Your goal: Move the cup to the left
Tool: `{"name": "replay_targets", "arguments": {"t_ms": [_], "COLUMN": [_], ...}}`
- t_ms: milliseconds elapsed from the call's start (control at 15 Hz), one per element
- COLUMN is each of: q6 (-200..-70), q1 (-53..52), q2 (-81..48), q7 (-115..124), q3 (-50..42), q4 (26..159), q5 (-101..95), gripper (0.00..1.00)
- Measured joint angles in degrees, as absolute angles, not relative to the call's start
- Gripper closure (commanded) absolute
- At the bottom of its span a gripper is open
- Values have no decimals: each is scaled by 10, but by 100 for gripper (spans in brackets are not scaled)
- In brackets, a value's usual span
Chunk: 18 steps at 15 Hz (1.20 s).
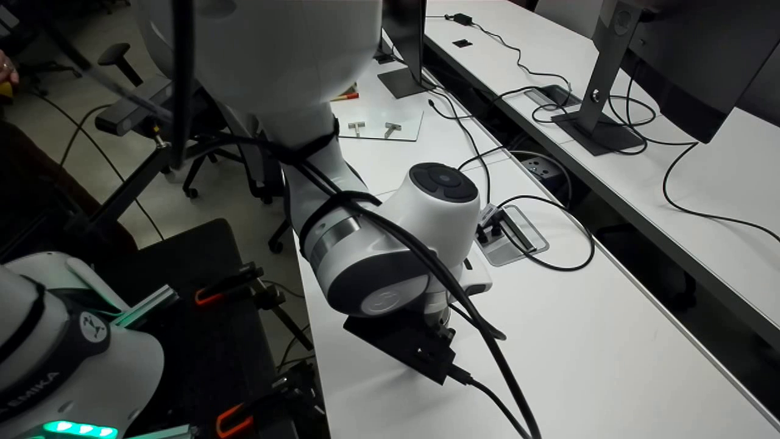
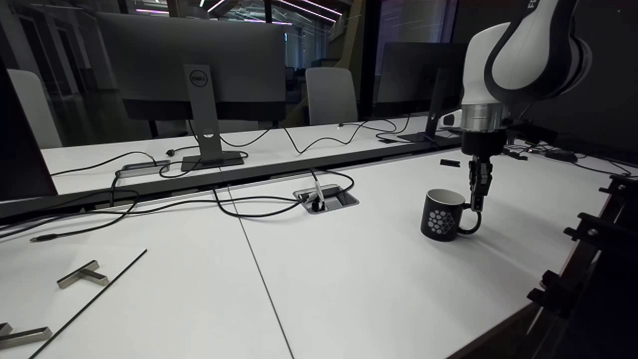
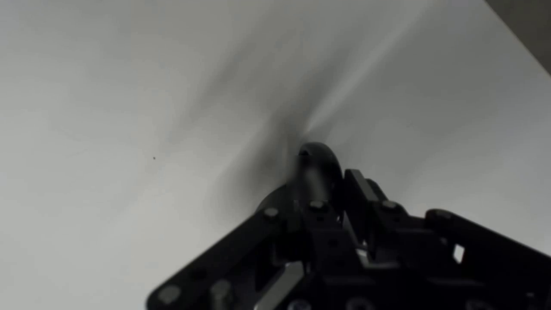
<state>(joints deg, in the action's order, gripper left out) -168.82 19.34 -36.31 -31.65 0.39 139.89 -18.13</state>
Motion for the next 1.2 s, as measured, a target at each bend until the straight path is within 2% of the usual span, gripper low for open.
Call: {"name": "replay_targets", "arguments": {"t_ms": [600, 1200], "q6": [-1701, -1687], "q1": [185, 127], "q2": [-360, -360], "q7": [-317, -317], "q3": [10, 9], "q4": [1398, 1382], "q5": [-183, -192], "gripper": [96, 96]}}
